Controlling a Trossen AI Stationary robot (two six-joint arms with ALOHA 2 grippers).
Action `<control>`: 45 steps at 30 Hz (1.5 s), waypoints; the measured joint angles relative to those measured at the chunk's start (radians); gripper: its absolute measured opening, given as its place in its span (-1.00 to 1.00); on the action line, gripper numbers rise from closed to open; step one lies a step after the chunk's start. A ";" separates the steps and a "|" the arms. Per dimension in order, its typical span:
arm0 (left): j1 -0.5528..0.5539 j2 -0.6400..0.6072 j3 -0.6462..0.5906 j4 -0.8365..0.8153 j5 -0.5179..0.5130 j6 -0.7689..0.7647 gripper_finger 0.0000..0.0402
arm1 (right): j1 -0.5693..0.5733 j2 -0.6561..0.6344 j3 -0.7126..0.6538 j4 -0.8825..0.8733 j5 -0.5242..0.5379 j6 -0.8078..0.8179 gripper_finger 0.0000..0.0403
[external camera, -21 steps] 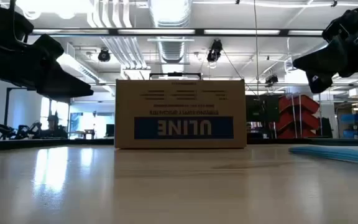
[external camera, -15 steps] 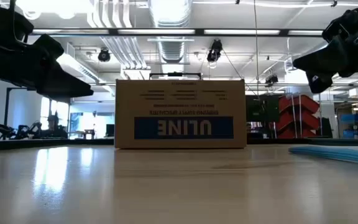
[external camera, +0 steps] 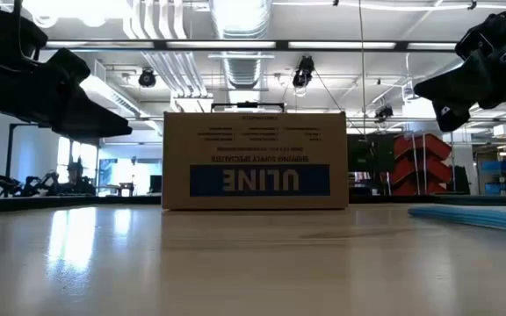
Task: Unpack boxes
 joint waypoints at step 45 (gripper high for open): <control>0.000 0.000 0.000 0.000 0.000 0.000 -0.04 | 0.000 0.000 0.000 0.000 0.000 0.000 -1.00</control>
